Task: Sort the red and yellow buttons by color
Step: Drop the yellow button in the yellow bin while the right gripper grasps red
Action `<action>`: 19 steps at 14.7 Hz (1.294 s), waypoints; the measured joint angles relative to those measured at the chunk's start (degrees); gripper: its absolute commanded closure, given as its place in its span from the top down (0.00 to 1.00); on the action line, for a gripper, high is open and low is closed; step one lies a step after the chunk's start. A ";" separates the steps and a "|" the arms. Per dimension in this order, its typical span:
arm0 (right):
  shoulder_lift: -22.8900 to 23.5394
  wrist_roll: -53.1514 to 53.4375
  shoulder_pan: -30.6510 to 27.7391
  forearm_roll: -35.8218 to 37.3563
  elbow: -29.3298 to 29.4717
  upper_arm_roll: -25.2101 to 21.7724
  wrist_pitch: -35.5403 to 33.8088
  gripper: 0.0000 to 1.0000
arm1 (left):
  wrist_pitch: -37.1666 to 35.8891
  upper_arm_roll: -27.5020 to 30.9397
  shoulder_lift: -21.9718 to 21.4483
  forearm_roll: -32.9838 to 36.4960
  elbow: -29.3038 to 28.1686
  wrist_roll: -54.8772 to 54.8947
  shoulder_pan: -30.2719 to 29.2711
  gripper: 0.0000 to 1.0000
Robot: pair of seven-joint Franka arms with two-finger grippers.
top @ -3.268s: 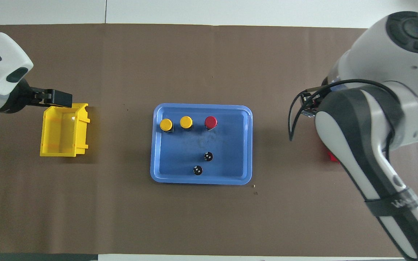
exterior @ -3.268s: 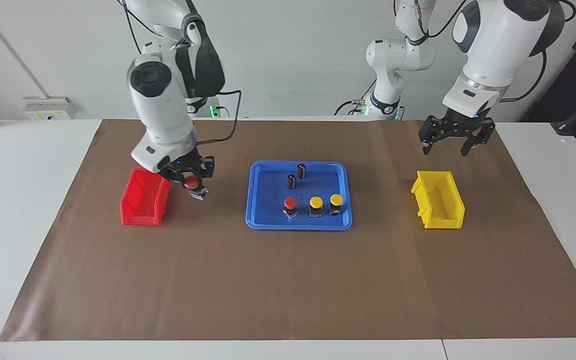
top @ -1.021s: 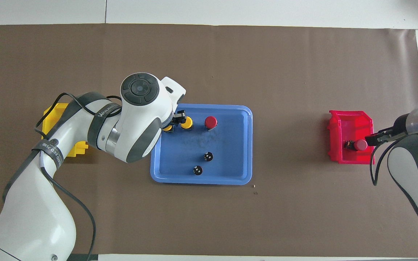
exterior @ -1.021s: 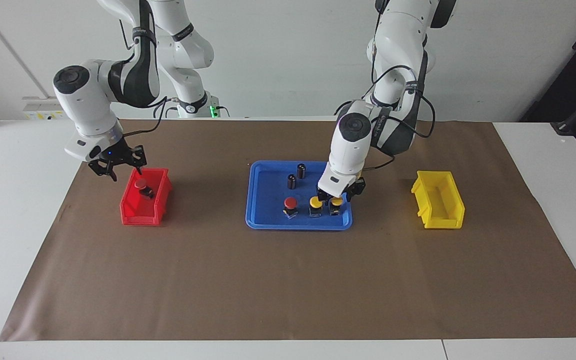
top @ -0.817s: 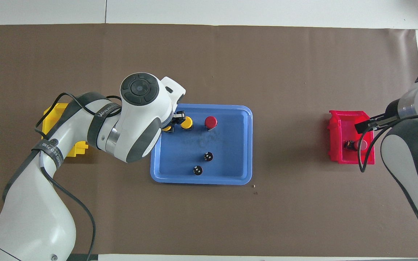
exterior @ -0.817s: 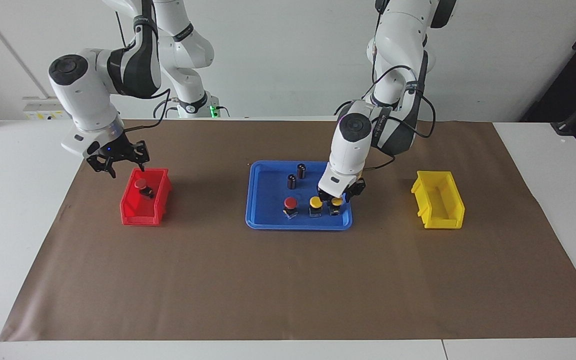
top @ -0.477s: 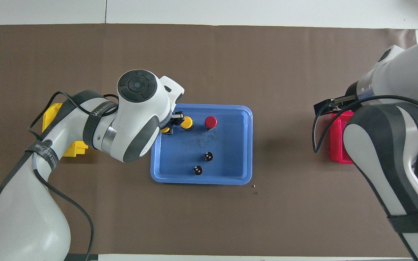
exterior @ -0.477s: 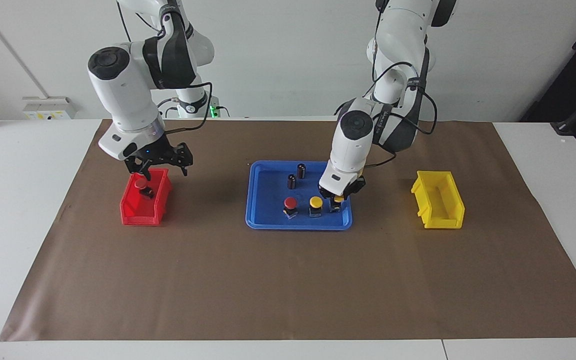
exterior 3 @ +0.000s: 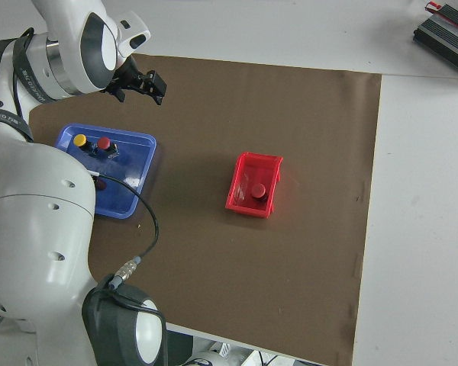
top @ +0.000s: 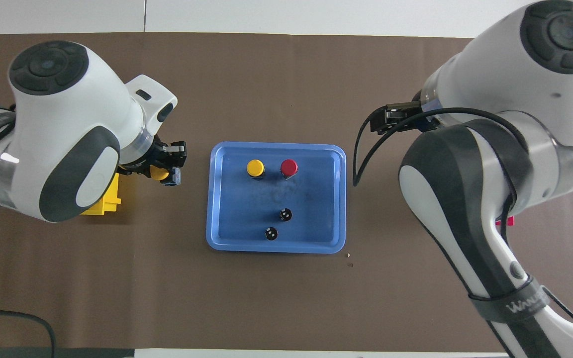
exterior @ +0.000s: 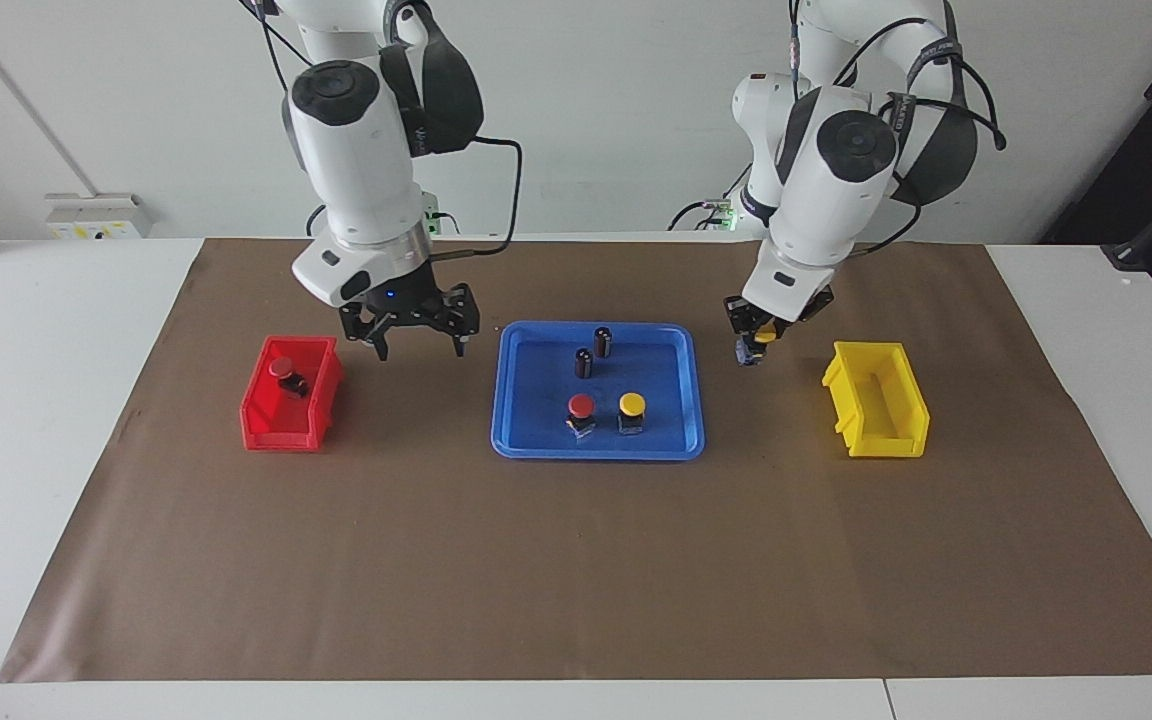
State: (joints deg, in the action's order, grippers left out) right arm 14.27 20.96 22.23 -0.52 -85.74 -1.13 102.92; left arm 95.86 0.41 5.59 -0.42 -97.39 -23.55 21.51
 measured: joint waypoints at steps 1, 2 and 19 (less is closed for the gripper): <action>2.68 3.31 2.57 0.01 1.62 0.00 1.11 1.00 | -0.34 0.24 -0.53 -0.01 -0.05 3.48 -2.28 0.01; 5.40 7.09 5.09 0.18 2.90 -0.01 2.90 1.00 | -0.46 0.45 -0.75 -0.04 -0.16 6.81 -4.33 0.01; 14.43 19.42 14.39 4.27 -4.48 -0.03 17.43 0.55 | 16.81 0.81 -3.56 -0.03 -18.45 25.87 -20.20 0.01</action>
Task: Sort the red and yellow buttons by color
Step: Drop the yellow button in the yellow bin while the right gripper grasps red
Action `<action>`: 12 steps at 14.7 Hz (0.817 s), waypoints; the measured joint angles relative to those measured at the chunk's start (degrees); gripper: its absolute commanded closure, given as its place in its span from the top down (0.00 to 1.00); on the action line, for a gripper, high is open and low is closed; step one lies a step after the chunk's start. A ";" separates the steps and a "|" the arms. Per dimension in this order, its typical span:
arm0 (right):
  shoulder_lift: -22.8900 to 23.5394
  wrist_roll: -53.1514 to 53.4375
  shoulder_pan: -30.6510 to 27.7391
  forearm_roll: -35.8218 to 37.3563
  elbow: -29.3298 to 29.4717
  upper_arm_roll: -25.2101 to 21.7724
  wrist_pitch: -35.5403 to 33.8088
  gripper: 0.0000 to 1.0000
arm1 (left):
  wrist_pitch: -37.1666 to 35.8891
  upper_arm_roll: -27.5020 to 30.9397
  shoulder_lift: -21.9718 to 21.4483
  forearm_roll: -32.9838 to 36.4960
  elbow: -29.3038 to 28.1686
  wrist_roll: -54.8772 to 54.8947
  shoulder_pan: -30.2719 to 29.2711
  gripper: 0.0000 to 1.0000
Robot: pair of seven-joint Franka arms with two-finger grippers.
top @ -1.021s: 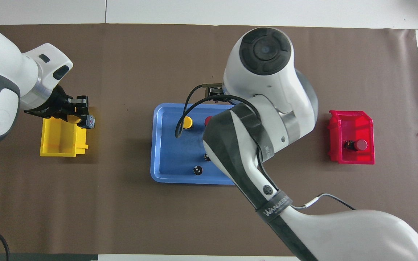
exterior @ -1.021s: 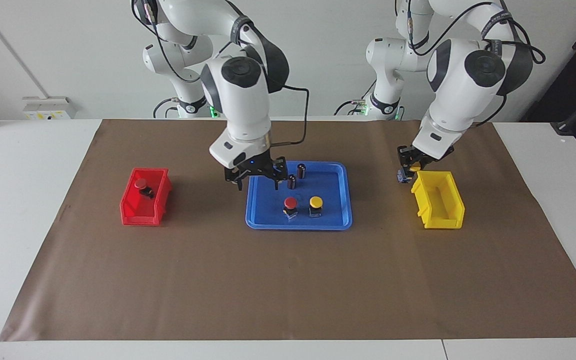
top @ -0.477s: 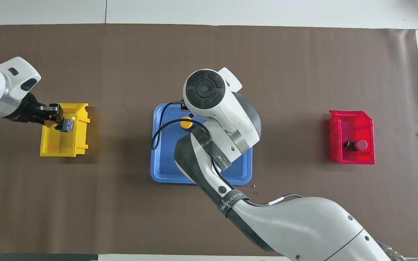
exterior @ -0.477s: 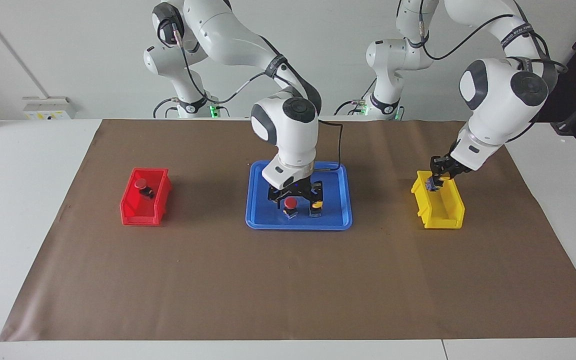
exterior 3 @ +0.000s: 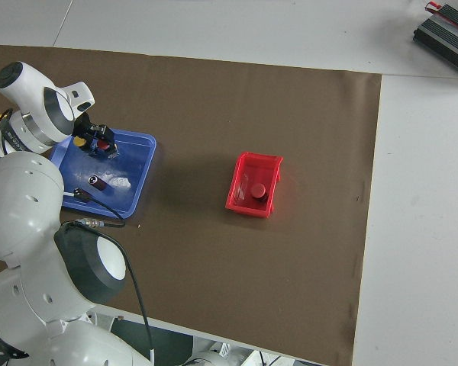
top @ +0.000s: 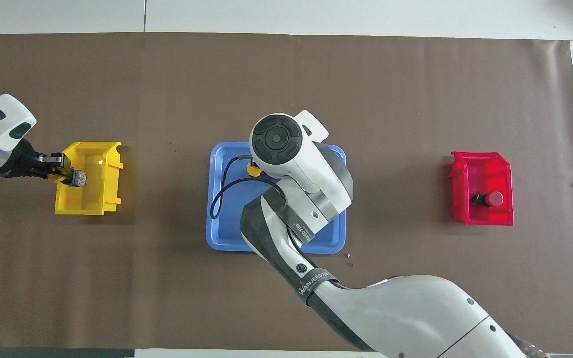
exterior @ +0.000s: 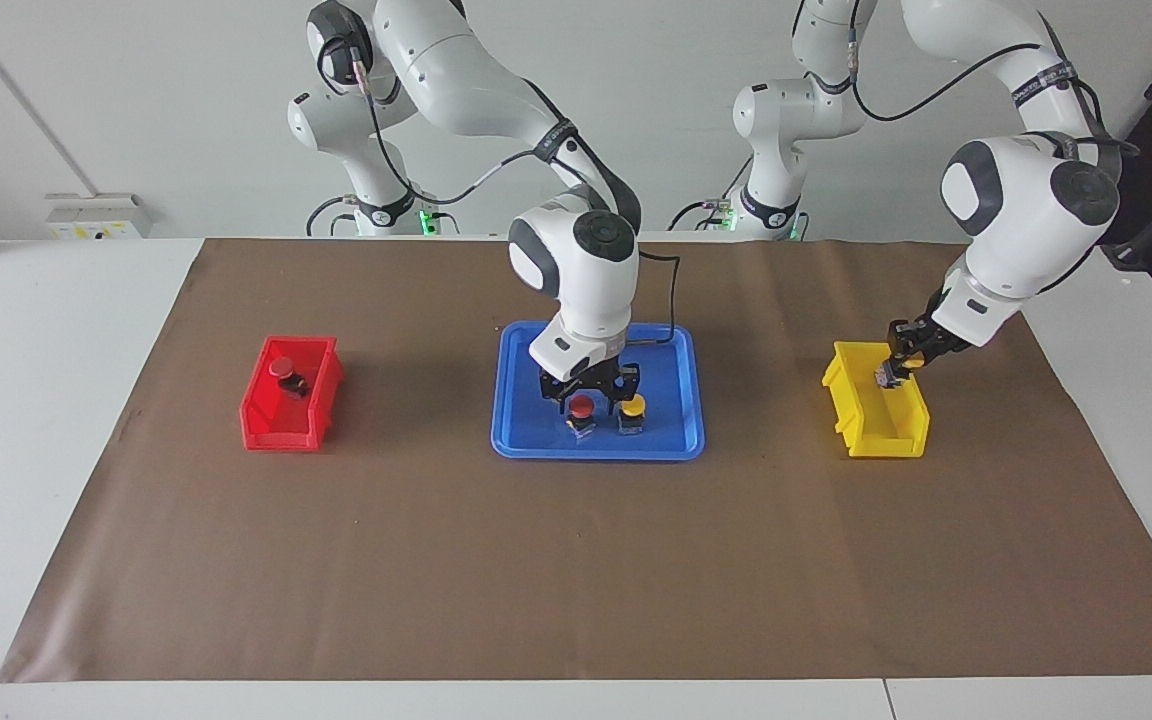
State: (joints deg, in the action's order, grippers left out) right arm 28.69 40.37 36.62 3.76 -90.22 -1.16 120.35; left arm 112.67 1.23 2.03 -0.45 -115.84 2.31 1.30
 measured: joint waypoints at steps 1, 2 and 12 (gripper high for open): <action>-0.27 0.00 0.00 0.00 -0.56 0.00 0.00 0.47 | 1.08 -0.11 0.00 0.00 -1.13 0.00 0.00 0.01; -0.53 -0.01 0.00 0.00 -1.18 0.00 0.00 0.35 | 1.80 -0.18 0.00 0.00 -2.01 0.00 0.00 0.01; -10.50 -22.34 -13.30 0.09 2.66 -0.96 -16.57 0.25 | 8.96 -0.59 -0.03 0.00 -9.95 0.04 0.10 0.60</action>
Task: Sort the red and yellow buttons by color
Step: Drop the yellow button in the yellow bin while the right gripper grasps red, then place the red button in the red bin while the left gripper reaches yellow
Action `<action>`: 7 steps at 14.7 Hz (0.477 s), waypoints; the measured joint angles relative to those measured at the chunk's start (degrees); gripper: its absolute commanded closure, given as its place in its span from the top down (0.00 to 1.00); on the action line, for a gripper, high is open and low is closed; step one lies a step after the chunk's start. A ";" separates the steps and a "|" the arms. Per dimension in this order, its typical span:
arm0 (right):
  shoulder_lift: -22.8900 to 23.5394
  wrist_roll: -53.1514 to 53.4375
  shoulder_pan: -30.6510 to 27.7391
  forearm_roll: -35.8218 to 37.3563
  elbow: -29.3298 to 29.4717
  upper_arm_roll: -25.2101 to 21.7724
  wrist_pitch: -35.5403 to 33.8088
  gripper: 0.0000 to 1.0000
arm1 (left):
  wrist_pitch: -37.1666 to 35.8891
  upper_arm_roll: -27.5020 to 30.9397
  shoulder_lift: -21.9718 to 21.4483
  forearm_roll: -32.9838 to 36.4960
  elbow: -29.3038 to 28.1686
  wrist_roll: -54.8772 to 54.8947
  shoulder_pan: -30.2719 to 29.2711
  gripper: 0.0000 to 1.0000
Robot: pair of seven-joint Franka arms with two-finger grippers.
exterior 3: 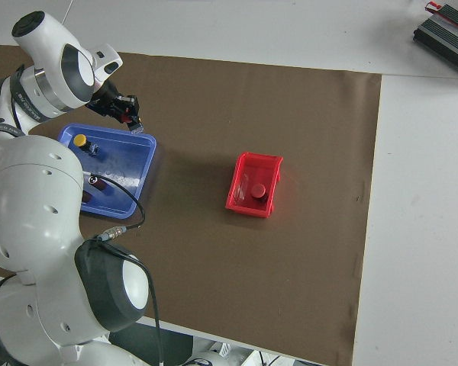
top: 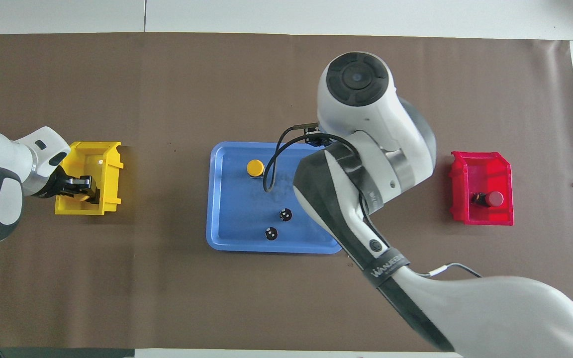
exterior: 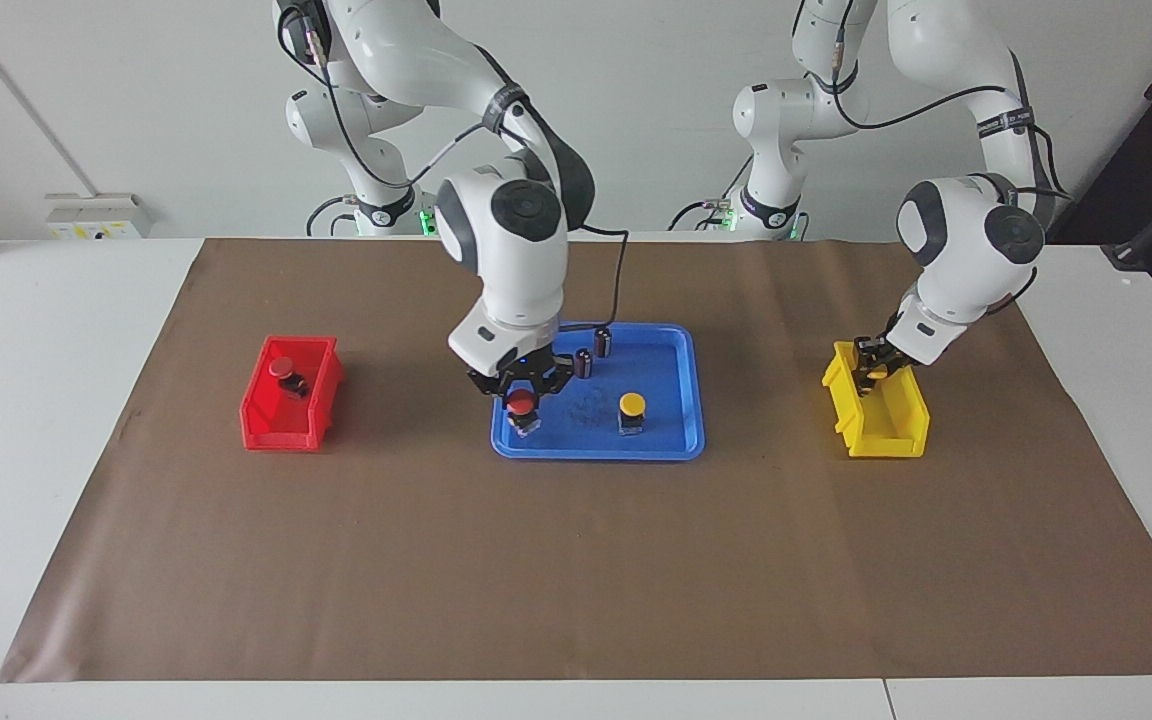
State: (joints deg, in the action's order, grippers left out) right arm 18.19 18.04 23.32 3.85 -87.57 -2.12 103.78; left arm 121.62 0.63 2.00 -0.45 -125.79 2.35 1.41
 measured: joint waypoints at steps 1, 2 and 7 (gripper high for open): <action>-3.71 -5.58 -3.97 -0.01 -2.65 -0.10 -1.33 0.25 | 0.02 -0.03 0.00 0.00 0.02 0.00 0.01 0.63; -7.40 -11.63 -8.40 -0.01 -6.32 -0.12 -1.22 0.25 | -0.02 -0.05 -0.02 0.00 0.08 0.01 0.02 0.66; -14.51 -33.41 -24.44 -0.10 -22.17 -0.14 11.69 0.25 | -10.60 -0.39 -0.83 0.00 9.36 0.13 1.23 1.00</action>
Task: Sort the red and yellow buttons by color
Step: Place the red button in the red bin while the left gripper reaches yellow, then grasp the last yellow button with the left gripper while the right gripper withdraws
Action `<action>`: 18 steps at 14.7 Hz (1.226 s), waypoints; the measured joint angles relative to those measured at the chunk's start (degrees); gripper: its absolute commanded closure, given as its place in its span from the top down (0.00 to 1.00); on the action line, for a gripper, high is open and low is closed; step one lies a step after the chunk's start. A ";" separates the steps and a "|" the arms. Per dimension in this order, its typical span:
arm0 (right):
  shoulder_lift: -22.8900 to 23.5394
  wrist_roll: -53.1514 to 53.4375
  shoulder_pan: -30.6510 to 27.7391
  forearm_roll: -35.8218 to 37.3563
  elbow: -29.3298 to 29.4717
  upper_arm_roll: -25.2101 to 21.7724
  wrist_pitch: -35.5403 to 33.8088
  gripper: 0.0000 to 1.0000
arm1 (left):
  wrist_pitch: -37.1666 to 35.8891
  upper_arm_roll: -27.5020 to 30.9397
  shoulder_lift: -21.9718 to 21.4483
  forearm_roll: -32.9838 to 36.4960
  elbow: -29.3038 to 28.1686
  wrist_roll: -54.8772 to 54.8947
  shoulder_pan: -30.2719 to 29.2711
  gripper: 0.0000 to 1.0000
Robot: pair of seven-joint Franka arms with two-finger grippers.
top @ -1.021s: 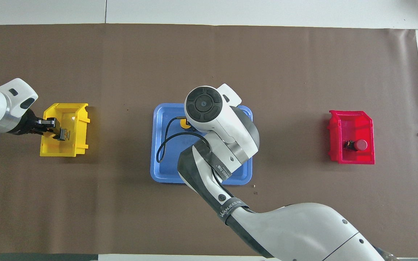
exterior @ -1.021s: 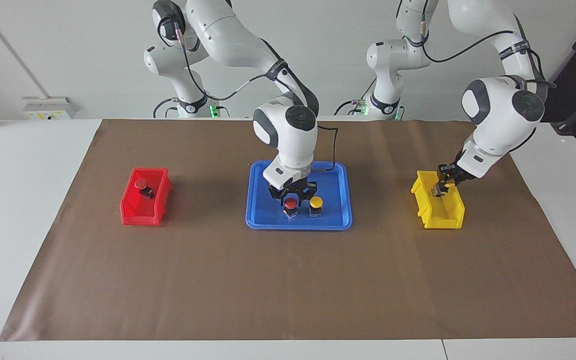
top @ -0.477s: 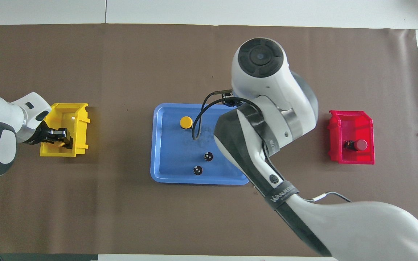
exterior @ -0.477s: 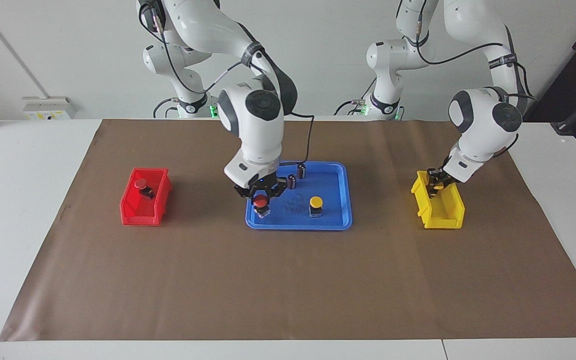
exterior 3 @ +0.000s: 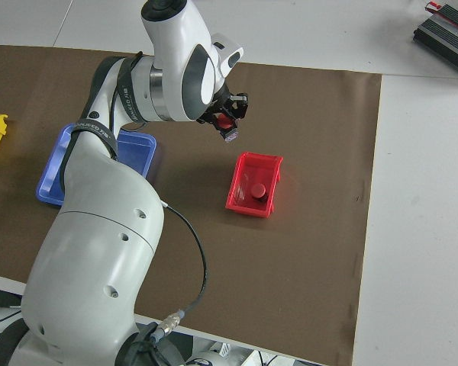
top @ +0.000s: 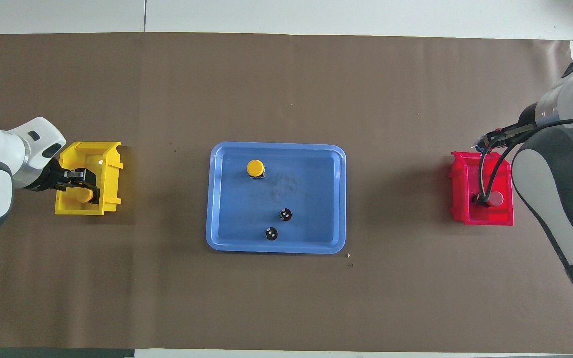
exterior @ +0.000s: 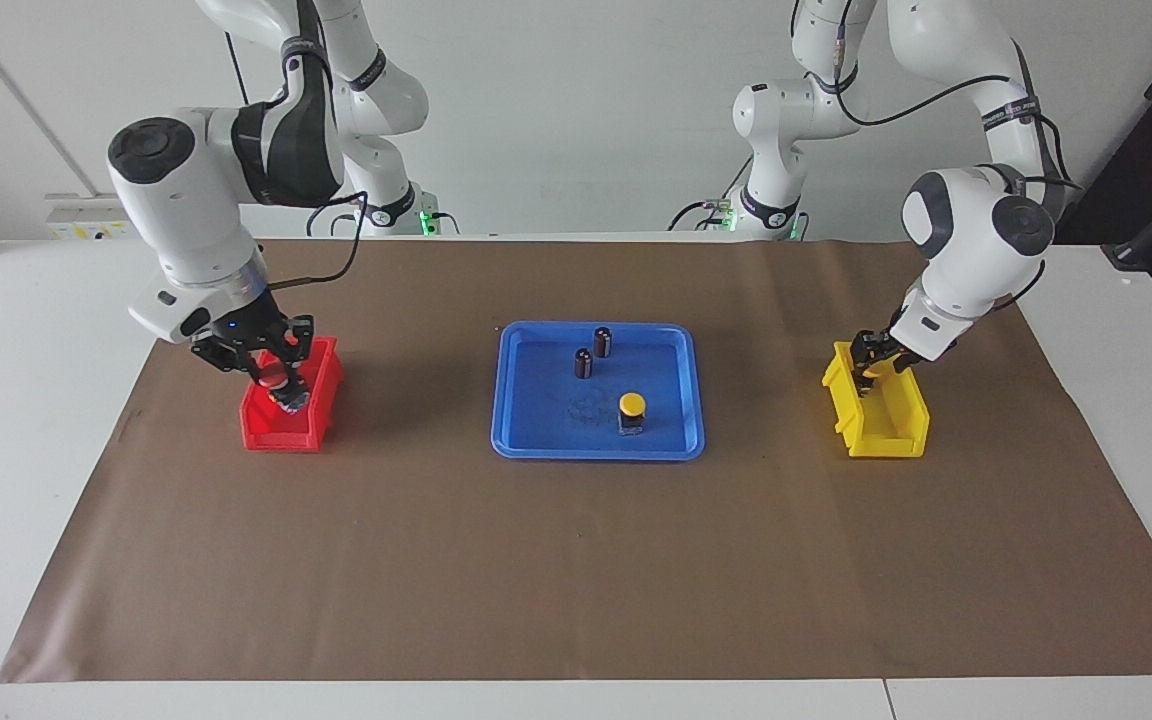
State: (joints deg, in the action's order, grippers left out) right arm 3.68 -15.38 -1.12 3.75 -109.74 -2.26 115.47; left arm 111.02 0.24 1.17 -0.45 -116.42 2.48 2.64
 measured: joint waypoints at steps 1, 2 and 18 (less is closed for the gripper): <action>-0.17 -0.77 -0.59 0.00 -2.13 0.04 1.98 0.25 | -5.41 -0.11 -0.37 0.16 4.51 0.07 0.98 1.00; -0.34 -0.97 -0.70 0.00 -3.83 0.12 3.35 0.25 | -11.29 -0.16 -0.76 0.56 9.14 0.08 2.34 1.00; -2.13 -5.70 -3.05 0.00 -17.44 0.50 17.99 0.28 | 8.08 -1.37 14.22 -3.33 14.28 -36.14 32.33 1.00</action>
State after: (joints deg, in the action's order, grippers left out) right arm 1.55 -21.08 -4.16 3.75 -127.18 -1.76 133.46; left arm 119.11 -1.13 15.39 -3.78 -102.14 -33.66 34.97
